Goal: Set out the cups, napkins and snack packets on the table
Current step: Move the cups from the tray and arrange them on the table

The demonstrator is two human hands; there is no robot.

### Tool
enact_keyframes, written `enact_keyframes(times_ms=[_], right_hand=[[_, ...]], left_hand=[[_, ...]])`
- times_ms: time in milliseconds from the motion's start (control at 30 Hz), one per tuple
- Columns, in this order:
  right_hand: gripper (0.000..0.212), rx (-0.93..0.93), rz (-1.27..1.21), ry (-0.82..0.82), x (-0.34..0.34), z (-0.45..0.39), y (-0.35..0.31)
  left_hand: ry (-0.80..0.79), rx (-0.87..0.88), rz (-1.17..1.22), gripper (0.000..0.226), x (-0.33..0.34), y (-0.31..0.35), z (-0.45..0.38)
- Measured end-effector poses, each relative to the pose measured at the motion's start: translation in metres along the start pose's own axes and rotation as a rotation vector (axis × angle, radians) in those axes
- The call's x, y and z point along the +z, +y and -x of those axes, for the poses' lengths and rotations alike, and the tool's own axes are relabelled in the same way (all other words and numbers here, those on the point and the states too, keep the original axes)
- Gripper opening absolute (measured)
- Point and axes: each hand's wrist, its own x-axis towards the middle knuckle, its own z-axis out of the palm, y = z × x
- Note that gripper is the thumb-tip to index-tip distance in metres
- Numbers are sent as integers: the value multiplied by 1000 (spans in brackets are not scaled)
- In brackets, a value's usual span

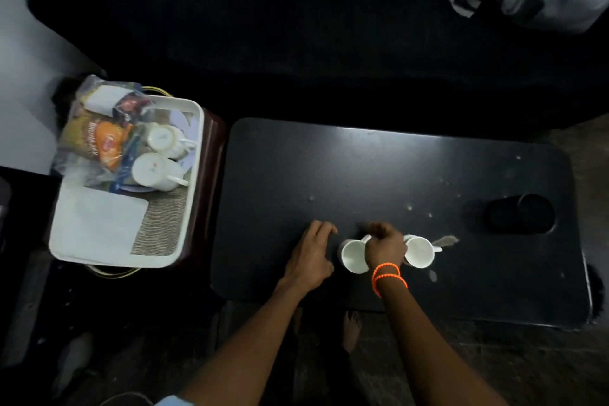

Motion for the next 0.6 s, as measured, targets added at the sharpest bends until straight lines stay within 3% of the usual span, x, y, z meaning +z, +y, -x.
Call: enact_keyframes(times_ms=[100,200,300,400,467,600], right_hand=[[46,-155,101,14,12,7,-26],[45,-294,137,-39,39,18,-60],[31,-387,98,-192,84,37,-100],[21,-413,37,-403,137,65,-138],[16,-360,-7,-566,169,87,-161],[12,-61,-169,-874,216,128,-193]], left_hand=[[155,-29,16,53,-46,-22,-2],[502,-39,21,42,-107,-47,-3],[825,-76,-55,32,-168,-75,-1],[1062,-237,-80,33,-214,-110,4],[1072,-383,10,40,-236,-131,5],[785,-695,407,56,-273,-156,3]])
